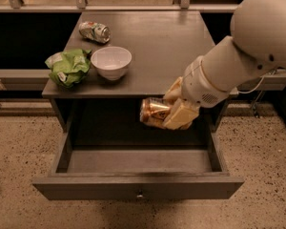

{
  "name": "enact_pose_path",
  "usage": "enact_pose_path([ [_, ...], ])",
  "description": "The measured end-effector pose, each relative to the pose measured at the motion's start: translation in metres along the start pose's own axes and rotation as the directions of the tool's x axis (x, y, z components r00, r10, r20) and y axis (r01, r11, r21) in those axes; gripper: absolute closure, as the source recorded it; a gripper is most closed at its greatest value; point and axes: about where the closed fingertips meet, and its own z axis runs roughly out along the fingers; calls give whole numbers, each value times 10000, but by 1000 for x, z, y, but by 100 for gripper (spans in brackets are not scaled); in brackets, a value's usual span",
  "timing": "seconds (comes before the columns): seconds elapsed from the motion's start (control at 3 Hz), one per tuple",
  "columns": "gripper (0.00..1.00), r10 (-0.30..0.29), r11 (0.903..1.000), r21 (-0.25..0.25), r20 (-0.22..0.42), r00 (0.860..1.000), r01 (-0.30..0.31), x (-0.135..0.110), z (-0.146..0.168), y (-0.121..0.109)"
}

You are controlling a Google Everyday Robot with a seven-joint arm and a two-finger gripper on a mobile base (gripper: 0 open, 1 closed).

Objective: Place orange can into top drawer

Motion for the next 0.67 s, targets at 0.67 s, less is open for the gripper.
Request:
enact_pose_path([
  [0.67,100,192,9979,-618,382,9991,-168,20,67,11],
])
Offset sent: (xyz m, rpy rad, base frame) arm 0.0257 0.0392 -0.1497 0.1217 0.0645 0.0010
